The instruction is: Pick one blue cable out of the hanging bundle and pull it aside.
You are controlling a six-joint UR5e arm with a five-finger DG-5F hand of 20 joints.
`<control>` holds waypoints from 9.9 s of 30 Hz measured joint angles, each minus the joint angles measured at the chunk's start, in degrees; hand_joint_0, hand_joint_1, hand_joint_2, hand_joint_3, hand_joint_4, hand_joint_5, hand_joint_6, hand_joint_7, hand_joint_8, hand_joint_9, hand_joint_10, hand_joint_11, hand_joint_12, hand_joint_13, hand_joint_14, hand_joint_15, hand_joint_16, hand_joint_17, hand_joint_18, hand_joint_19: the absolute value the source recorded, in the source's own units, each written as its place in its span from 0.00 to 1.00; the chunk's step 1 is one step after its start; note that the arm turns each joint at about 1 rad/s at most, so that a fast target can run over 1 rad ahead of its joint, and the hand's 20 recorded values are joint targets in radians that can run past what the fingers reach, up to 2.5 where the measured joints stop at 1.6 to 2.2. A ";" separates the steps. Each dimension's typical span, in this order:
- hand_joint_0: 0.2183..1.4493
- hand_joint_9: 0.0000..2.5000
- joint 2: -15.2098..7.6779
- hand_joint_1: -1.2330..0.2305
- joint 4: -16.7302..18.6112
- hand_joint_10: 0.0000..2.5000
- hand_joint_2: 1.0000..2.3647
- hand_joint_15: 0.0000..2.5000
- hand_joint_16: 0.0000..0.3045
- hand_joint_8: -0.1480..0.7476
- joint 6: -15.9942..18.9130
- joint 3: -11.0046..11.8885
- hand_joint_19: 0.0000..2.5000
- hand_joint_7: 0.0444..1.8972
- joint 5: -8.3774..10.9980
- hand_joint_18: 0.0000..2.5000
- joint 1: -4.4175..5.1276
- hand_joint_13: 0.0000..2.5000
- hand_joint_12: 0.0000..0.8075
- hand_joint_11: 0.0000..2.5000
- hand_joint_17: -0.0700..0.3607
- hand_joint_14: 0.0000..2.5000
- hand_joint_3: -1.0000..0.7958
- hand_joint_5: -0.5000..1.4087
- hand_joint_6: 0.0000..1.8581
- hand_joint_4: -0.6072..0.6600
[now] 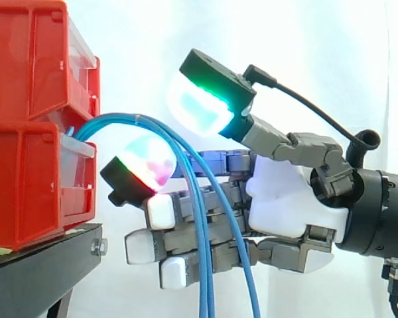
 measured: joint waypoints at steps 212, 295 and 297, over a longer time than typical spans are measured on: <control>0.13 0.43 3.98 0.49 -16.57 0.00 0.00 0.21 0.23 0.63 1.14 3.23 0.21 0.54 -10.89 0.43 -5.50 0.41 0.55 0.21 0.52 0.01 0.28 0.18 0.47 0.62; 0.45 0.42 4.72 0.23 -17.83 0.01 0.00 0.21 0.15 0.55 3.05 2.65 0.18 0.79 -13.24 0.39 -6.58 0.40 0.42 0.23 0.41 0.01 0.28 0.18 0.48 0.53; 0.46 0.43 4.72 0.22 -17.86 0.01 0.00 0.20 0.15 0.54 3.05 2.65 0.18 0.92 -13.41 0.38 -6.68 0.41 0.40 0.23 0.40 0.01 0.28 0.19 0.47 0.54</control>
